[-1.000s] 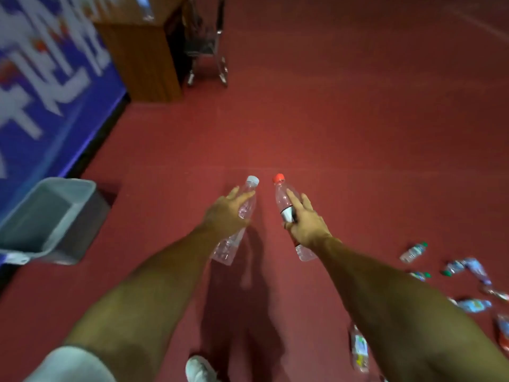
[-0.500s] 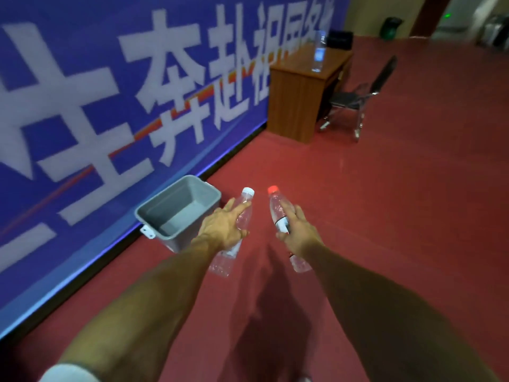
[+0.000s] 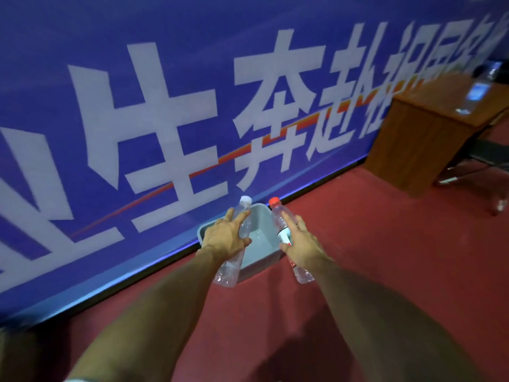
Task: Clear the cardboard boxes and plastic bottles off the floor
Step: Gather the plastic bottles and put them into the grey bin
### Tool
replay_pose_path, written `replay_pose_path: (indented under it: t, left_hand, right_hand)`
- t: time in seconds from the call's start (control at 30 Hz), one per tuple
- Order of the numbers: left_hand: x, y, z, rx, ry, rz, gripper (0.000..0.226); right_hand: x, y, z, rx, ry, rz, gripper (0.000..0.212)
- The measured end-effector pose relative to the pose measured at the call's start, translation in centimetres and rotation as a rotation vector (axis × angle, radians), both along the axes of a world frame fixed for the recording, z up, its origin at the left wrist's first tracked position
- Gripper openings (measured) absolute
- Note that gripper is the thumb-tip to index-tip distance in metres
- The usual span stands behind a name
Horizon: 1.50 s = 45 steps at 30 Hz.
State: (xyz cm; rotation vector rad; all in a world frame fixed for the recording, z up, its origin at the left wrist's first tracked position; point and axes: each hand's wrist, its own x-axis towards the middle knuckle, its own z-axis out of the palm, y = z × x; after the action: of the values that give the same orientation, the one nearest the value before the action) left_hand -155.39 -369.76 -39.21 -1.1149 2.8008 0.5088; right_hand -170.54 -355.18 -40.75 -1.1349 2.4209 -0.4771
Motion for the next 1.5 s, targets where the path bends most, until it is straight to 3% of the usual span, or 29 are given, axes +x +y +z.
replay_pose_path:
  t: [0.3, 0.73, 1.0, 1.13, 1.5]
  left_hand:
    - [-7.4, -13.0, -1.4, 0.055, -0.008, 0.094, 0.082]
    - [-14.5, -26.1, -5.3, 0.147, -0.005, 0.078, 0.083]
    - [-16.7, -29.3, -6.3, 0.186, 0.003, 0.128, 0.082]
    - [-16.3, -30.9, -6.7, 0.193, 0.002, 0.208, 0.083]
    - [-14.8, -33.4, -7.8, 0.147, -0.071, 0.159, 0.078]
  right_hand:
    - [-8.2, -14.0, -1.1, 0.011, -0.008, 0.076, 0.088]
    - [-12.8, -28.8, -4.6, -0.033, -0.099, -0.024, 0.084]
    - [-15.2, -33.5, -5.8, -0.039, -0.149, 0.002, 0.091]
    - [-16.4, -34.8, -6.2, 0.150, -0.123, -0.023, 0.103]
    - [-15.3, -36.7, -5.7, 0.307, 0.059, 0.024, 0.086]
